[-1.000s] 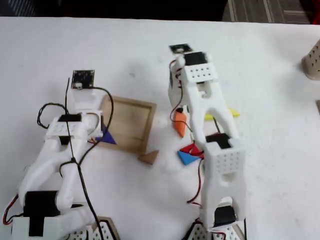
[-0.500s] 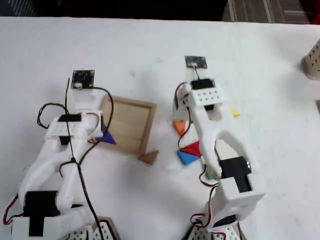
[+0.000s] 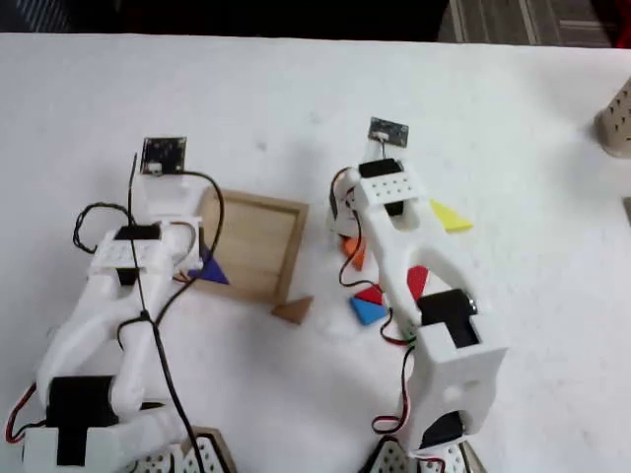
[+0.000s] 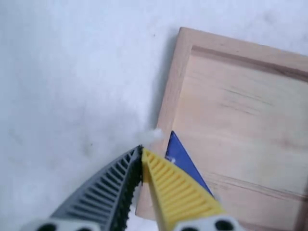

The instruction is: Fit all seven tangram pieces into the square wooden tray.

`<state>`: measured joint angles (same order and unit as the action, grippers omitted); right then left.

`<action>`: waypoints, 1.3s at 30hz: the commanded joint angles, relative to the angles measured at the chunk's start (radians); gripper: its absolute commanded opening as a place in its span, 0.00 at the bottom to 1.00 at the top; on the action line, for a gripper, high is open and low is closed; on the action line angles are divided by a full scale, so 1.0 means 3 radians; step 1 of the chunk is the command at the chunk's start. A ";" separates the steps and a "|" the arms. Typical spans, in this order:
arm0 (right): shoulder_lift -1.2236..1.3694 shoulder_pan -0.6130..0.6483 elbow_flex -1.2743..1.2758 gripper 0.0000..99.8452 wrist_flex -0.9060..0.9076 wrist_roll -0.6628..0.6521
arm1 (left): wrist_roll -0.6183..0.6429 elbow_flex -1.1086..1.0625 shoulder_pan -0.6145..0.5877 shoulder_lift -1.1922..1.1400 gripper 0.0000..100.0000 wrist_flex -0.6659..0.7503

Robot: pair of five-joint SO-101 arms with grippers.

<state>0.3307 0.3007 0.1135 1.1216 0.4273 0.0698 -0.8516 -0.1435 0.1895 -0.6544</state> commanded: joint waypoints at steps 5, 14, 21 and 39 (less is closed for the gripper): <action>-0.0008 -0.0043 -0.0194 0.09 -0.0049 -0.0159 | 0.0015 0.0194 -0.0043 -0.0003 0.02 0.0077; -0.0003 0.0105 -0.0179 0.20 -0.0054 -0.0159 | 0.0015 0.0194 -0.0043 -0.0003 0.02 0.0077; 0.0008 0.0182 -0.0174 0.20 -0.0238 0.0000 | 0.0015 0.0194 -0.0049 -0.0003 0.02 0.0077; 0.0545 0.0151 -0.0496 0.03 0.0054 -0.0563 | 0.0015 0.0194 -0.0100 0.0003 0.02 0.0082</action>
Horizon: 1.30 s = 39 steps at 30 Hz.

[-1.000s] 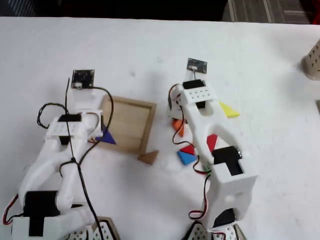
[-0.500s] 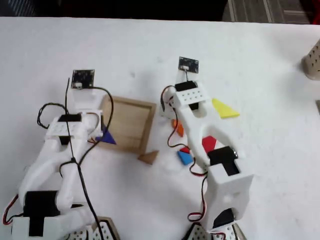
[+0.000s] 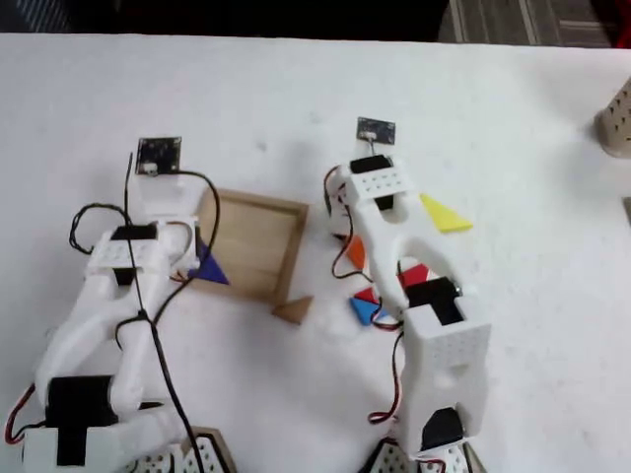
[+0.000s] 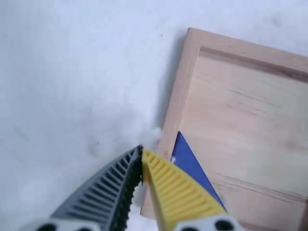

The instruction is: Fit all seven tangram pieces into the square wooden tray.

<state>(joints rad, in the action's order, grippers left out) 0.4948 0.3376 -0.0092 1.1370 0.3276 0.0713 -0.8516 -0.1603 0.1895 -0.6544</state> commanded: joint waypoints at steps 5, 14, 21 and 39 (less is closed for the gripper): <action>-0.0263 0.0008 -0.0077 0.02 0.0141 -0.0266 | 0.0010 0.0194 -0.0043 0.0003 0.02 0.0082; -0.0887 0.0289 -0.0072 0.02 0.0540 -0.0660 | 0.0010 0.0199 -0.0100 -0.0003 0.02 0.0138; -0.1036 0.1000 -0.0077 0.02 0.0401 -0.0680 | 0.0026 0.0205 -0.0212 -0.0003 0.02 0.0225; -0.0494 0.1276 -0.0097 0.02 -0.0642 -0.0399 | 0.0036 0.0220 -0.0391 -0.0003 0.02 0.0343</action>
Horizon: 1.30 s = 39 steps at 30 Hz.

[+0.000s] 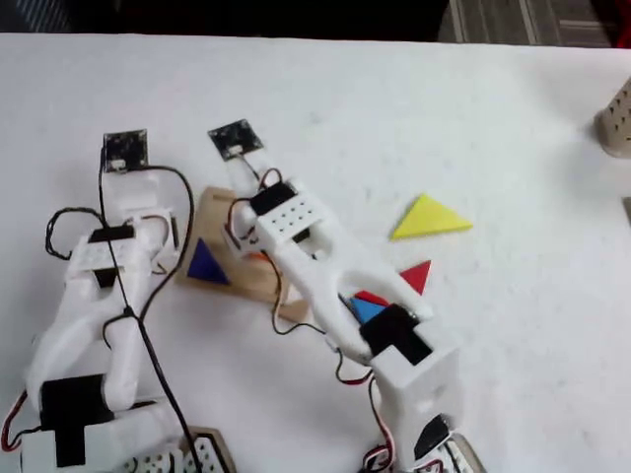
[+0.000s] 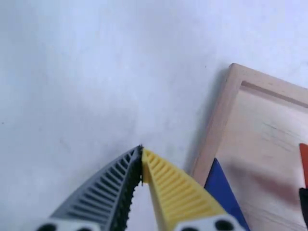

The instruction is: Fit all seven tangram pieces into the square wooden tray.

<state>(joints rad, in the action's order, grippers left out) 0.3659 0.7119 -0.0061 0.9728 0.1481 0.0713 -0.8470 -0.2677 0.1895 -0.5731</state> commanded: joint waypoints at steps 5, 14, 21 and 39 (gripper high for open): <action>-0.0064 0.0028 -0.0113 0.11 -0.0100 0.0593 | 0.0036 0.0205 -0.0033 -0.0003 0.02 0.0072; -0.0309 -0.0161 -0.0205 0.22 0.0238 0.0665 | 0.0036 0.0194 -0.0023 -0.0003 0.02 0.0072; -0.0826 -0.0422 -0.0189 0.14 0.0969 0.0660 | 0.0026 0.0179 0.0074 0.0018 0.02 0.0072; -0.0923 -0.1496 0.0568 0.03 0.0304 0.0552 | 0.0036 -0.0133 0.2069 0.0514 0.02 -0.0046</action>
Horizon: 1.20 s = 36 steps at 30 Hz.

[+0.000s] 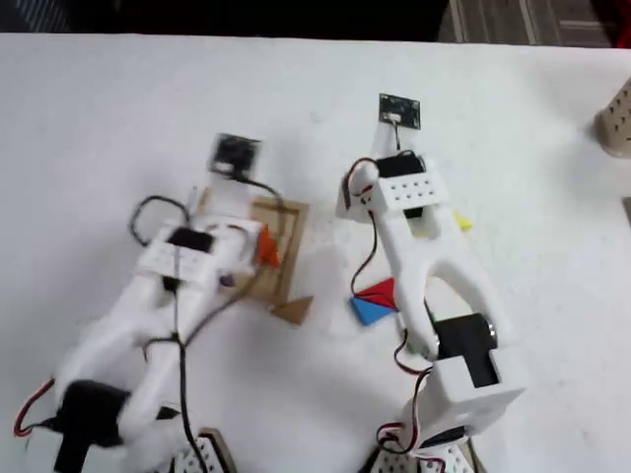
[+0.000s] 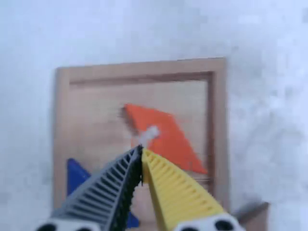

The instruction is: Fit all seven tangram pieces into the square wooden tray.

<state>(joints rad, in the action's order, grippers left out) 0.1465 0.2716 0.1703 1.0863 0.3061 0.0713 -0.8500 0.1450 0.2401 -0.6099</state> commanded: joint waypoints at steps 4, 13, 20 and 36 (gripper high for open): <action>-0.0192 -0.0028 -0.0026 0.03 -0.0074 0.0020 | 0.0041 -0.0435 0.1204 0.0376 0.02 0.0604; -0.0192 -0.0023 -0.0031 0.03 -0.0079 0.0005 | 0.0046 0.0297 0.0836 -0.0688 0.02 0.0373; -0.0192 -0.0028 -0.0020 0.03 -0.0120 0.0000 | 0.0041 0.0471 0.0509 -0.0739 0.02 -0.0077; -0.0192 -0.0028 -0.0015 0.03 -0.0120 0.0005 | 0.0036 0.0481 0.0074 -0.0708 0.02 -0.0399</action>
<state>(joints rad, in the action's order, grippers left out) 0.1465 0.2700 0.1703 1.0618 0.3061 0.0713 -0.7549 0.2140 0.0100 -0.7204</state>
